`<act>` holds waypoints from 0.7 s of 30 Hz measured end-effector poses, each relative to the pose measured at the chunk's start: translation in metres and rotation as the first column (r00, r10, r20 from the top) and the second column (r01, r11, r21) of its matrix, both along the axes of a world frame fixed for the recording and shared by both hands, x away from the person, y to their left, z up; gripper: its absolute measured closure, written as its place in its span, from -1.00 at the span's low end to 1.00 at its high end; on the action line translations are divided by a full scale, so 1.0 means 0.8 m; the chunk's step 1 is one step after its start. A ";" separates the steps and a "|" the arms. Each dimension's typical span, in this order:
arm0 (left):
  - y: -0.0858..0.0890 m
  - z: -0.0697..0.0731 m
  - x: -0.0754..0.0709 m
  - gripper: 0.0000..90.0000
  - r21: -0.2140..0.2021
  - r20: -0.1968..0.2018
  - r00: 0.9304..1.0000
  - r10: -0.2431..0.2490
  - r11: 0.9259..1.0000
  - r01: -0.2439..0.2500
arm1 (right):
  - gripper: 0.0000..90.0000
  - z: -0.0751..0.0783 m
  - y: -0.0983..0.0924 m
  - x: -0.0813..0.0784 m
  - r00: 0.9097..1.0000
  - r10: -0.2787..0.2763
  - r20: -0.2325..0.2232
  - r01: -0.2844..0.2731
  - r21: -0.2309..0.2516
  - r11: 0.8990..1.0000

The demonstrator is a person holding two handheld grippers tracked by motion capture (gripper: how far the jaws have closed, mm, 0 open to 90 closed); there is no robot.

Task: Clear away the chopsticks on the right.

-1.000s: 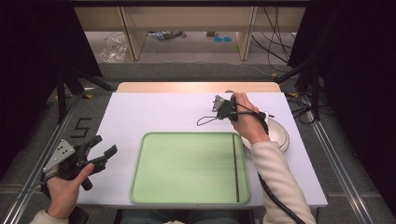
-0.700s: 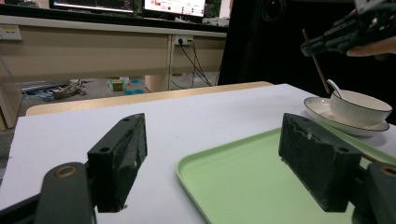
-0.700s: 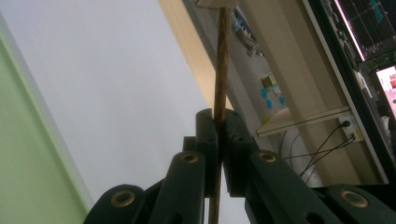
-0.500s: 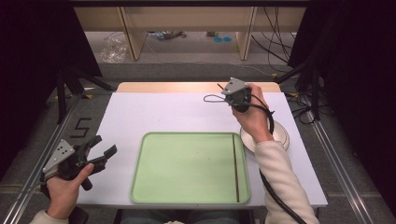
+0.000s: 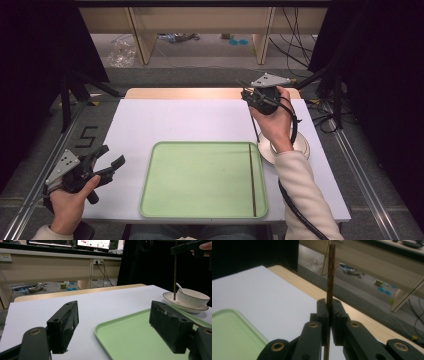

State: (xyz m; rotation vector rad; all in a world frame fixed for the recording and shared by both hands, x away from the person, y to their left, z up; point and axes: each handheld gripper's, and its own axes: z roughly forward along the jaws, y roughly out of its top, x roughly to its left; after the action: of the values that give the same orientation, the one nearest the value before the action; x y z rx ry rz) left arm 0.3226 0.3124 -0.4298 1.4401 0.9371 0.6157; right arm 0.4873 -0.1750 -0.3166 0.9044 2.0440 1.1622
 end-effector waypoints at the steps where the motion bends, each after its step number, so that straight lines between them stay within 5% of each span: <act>1: 0.000 0.000 0.000 -0.48 -0.001 0.000 1.000 -0.001 1.000 0.001 | 0.95 0.002 -0.001 0.000 1.000 0.002 -0.015 -0.002 0.016 1.000; 10: 0.000 0.000 0.000 -0.48 -0.001 -0.002 1.000 0.002 1.000 -0.002 | 0.95 0.010 -0.004 -0.005 0.990 -0.055 -0.127 0.068 0.098 0.993; 14: 0.000 0.000 0.000 -0.48 -0.003 -0.004 1.000 0.002 1.000 -0.002 | 0.95 0.015 -0.005 -0.008 0.975 -0.062 -0.212 0.091 0.128 0.988; 19: 0.000 0.000 0.000 -0.48 -0.002 -0.004 1.000 0.001 1.000 -0.001 | 0.95 0.015 -0.006 -0.009 0.957 -0.082 -0.278 0.114 0.099 0.989; 21: 0.000 0.000 0.000 -0.48 -0.003 -0.003 1.000 0.001 1.000 -0.001 | 0.95 0.016 -0.006 -0.010 0.940 -0.107 -0.325 0.142 0.086 0.986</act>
State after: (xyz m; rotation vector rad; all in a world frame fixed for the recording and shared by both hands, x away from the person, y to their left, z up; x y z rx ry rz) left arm 0.3224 0.3121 -0.4299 1.4377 0.9406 0.6128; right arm 0.4790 -0.1800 -0.3039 1.3314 2.1514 1.1245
